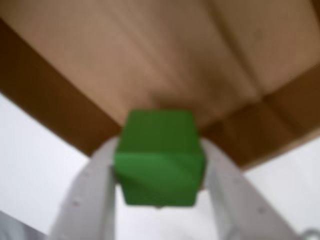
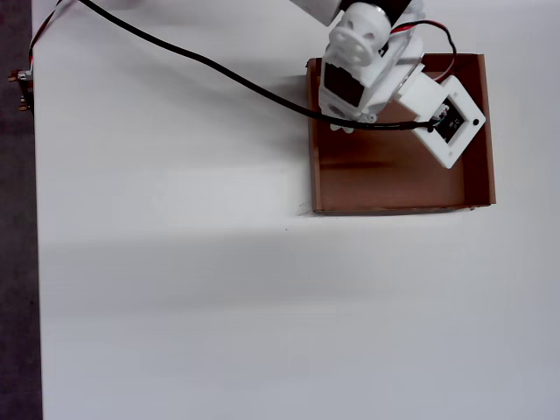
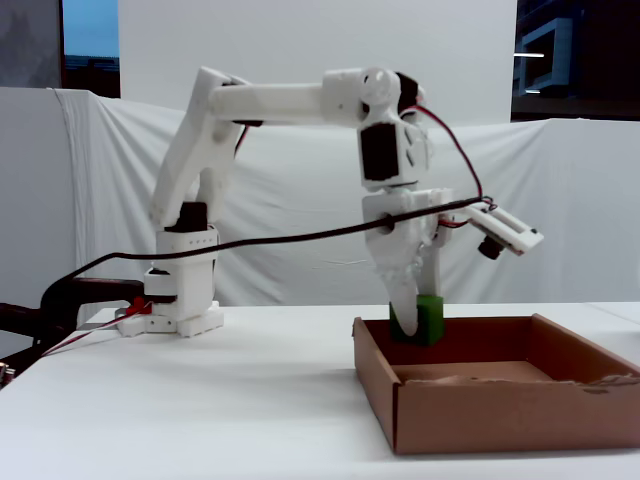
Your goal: Grasp a green cube and put it in a box.
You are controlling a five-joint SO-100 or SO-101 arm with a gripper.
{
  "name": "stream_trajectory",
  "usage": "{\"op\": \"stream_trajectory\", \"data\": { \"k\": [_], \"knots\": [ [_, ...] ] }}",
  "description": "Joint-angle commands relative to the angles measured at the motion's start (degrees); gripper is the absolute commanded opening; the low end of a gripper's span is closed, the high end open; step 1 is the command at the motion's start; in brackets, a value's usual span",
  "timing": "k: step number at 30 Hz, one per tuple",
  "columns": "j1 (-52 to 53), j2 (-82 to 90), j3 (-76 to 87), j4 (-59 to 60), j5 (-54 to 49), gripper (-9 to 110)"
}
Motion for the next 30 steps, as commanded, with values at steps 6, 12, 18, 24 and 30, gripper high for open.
{"op": "stream_trajectory", "data": {
  "k": [6,12,18,24,30],
  "knots": [
    [-0.7,-3.78,-7.29,0.62,0.09,13],
    [-0.79,-7.91,-12.04,1.93,0.09,13],
    [-2.11,-10.55,-15.91,4.57,0.09,14],
    [-3.34,-12.57,-17.67,6.33,0.44,14],
    [-3.43,-13.27,-17.75,6.33,0.44,14]
  ]
}}
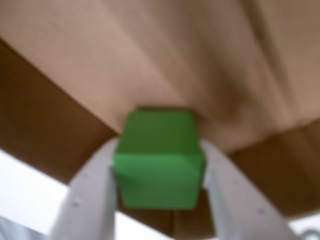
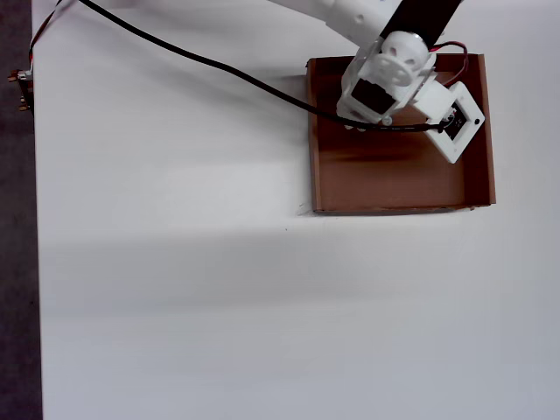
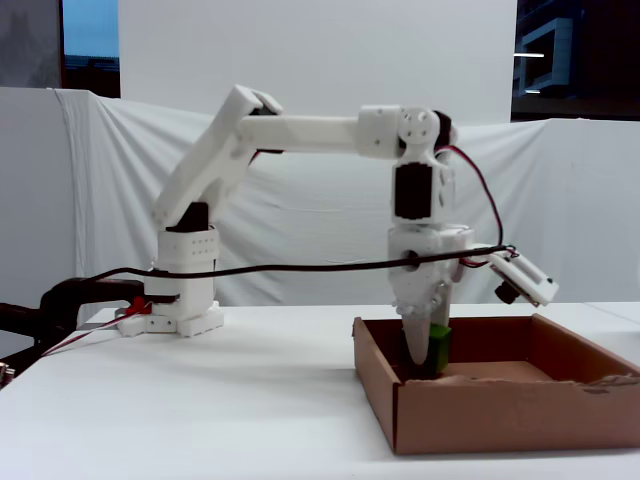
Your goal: Grasp a green cube and put it in a box.
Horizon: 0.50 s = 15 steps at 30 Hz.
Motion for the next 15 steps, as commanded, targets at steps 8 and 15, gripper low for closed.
{"op": "stream_trajectory", "data": {
  "k": [8,15],
  "knots": [
    [0.0,0.97,-3.78,0.09,0.0,14],
    [0.44,0.44,-3.78,-0.26,0.0,17]
  ]
}}
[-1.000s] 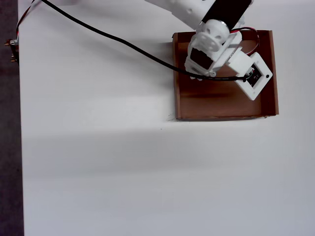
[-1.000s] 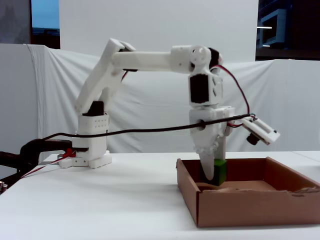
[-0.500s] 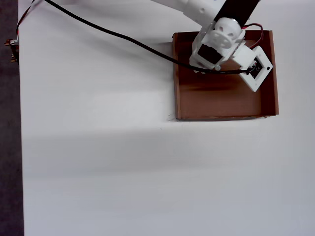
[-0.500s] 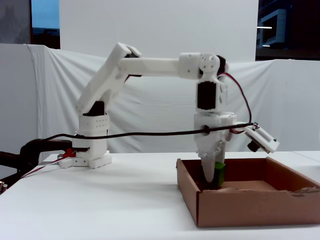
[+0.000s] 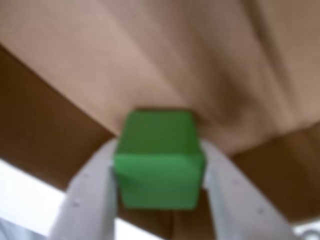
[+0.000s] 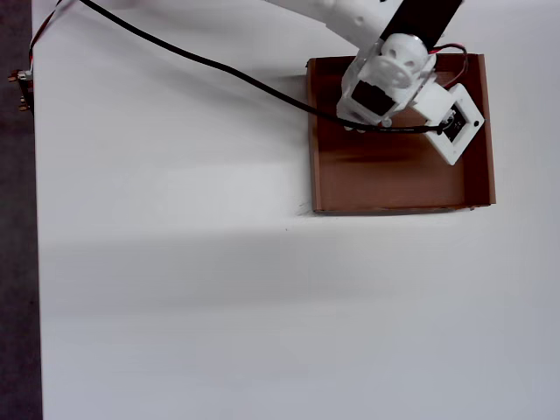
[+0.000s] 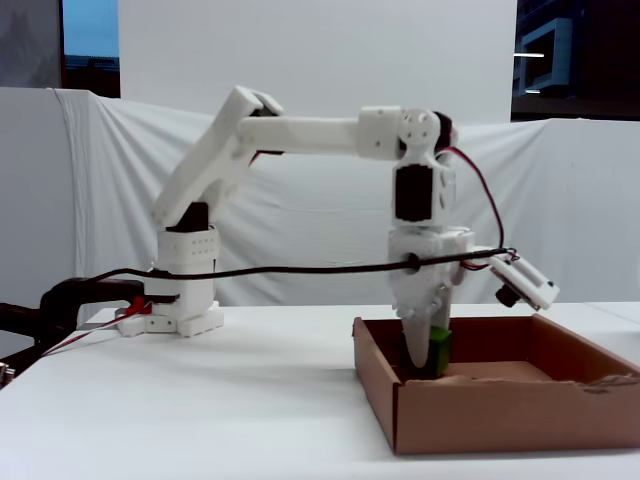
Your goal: Grasp a green cube and put it in a box.
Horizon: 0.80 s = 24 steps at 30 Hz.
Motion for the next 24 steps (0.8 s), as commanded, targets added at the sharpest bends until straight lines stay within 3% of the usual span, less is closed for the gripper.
{"op": "stream_trajectory", "data": {
  "k": [1,11,24],
  "knots": [
    [0.53,1.41,-3.25,-0.26,-0.18,19],
    [2.37,7.03,0.44,-0.26,-0.09,22],
    [14.24,58.18,43.24,-0.97,9.76,22]
  ]
}}
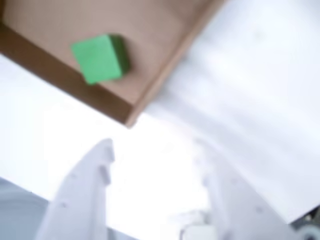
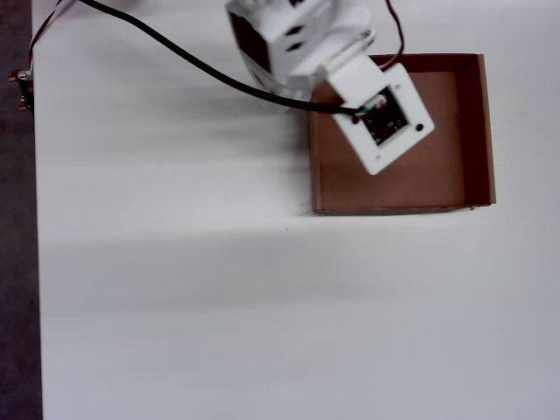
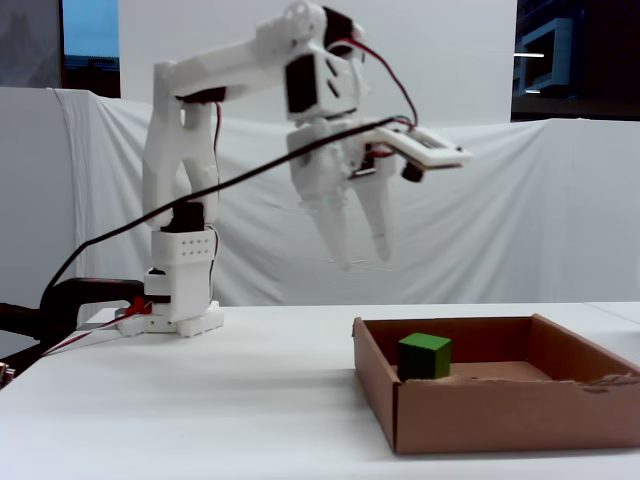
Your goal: Grasp a green cube and put it in a box.
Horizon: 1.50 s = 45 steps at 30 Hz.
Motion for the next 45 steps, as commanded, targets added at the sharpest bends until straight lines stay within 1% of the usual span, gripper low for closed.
{"op": "stream_trajectory", "data": {
  "k": [1,7,12,18,25,35,38,45],
  "knots": [
    [2.55,14.06,9.32,-0.88,3.16,22],
    [7.12,31.55,26.63,1.67,9.84,22],
    [12.57,44.12,39.11,1.23,11.6,22],
    [15.12,57.92,55.28,-1.14,12.04,22],
    [21.88,74.0,68.73,-2.11,12.3,22],
    [26.72,85.87,79.19,-2.64,13.18,22],
    [26.98,86.04,82.71,-5.27,13.18,22],
    [28.04,86.13,82.79,-4.31,13.18,22]
  ]
}}
